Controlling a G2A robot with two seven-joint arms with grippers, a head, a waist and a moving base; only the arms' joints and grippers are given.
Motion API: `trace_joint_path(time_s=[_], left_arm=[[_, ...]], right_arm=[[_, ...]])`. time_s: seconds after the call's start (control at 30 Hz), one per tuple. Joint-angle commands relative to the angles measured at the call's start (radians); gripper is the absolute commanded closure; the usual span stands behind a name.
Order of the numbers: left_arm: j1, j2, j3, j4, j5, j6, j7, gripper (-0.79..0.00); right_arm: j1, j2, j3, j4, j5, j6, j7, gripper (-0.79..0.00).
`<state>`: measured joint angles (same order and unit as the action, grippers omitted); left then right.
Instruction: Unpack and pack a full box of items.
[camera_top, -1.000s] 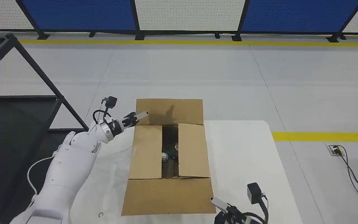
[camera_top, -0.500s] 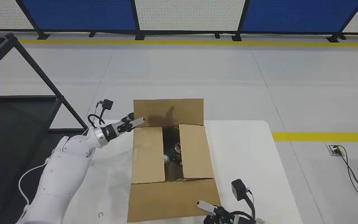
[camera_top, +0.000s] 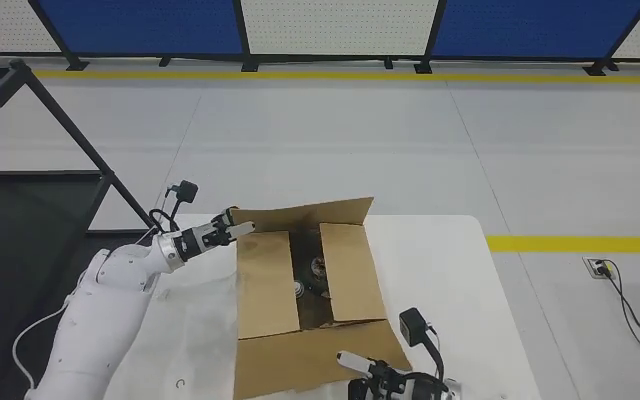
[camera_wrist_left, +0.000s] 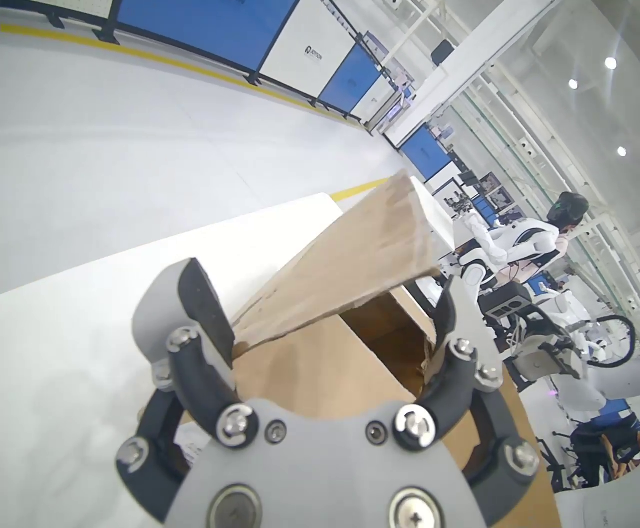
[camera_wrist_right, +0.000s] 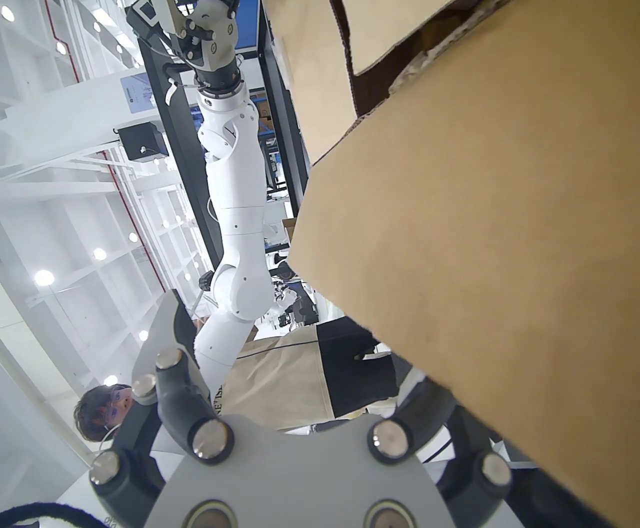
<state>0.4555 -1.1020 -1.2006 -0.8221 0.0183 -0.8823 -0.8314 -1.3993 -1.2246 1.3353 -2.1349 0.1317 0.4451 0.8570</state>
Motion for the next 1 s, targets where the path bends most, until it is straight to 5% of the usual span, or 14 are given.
trace_joint_path(time_s=[0.0,0.57,0.97], left_arm=[[0.016,0.008,-0.008,-0.036,-0.001,0.012,-0.017,-0.785],[0.155,0.089,-0.070,-0.290,-0.257,0.116,-0.222,-0.785],[0.219,0.141,-0.023,-0.435,-0.304,0.173,-0.280,-0.785]], right_arm=[[0.013,0.000,-0.010,-0.002,0.003,0.001,-0.005,-0.785],[0.062,0.006,-0.030,-0.022,0.080,-0.020,-0.072,-0.785],[0.227,-0.024,-0.107,0.080,0.204,-0.121,-0.318,-0.785]])
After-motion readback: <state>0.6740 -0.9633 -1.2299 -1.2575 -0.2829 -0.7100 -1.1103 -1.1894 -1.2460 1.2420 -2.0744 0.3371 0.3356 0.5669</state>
